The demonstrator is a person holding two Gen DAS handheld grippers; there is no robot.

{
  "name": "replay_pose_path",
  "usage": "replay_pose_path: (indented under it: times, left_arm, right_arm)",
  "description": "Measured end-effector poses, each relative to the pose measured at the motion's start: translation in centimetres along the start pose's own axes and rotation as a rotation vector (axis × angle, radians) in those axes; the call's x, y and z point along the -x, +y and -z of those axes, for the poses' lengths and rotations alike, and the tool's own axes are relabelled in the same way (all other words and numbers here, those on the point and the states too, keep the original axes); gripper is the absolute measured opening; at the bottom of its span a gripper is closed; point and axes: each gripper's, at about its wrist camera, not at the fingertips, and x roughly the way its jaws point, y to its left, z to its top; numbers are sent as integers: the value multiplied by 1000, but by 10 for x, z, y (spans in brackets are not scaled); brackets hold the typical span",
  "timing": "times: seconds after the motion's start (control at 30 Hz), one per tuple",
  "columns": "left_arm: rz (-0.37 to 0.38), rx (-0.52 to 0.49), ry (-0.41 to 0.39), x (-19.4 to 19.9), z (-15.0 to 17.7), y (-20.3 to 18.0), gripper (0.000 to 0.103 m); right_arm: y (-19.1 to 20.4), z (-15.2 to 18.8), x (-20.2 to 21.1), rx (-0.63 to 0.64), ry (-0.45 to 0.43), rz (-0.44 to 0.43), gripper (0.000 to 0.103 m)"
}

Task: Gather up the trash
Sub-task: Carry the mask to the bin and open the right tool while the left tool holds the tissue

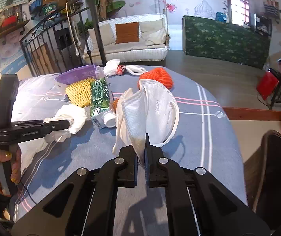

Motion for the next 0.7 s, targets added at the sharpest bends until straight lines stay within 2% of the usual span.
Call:
replay_pose_path:
  times: [0.23, 0.37, 0.7]
  left_arm:
    - [17, -31, -39, 14, 14, -29, 14]
    - [34, -82, -56, 16, 21, -55, 14]
    - [131, -223, -50, 1, 33, -127, 14]
  right_arm:
    - [-12, 23, 26, -57, -17, 47, 6]
    - [-23, 35, 41, -95, -31, 98, 6]
    - [-70, 59, 82, -221, -74, 196, 6]
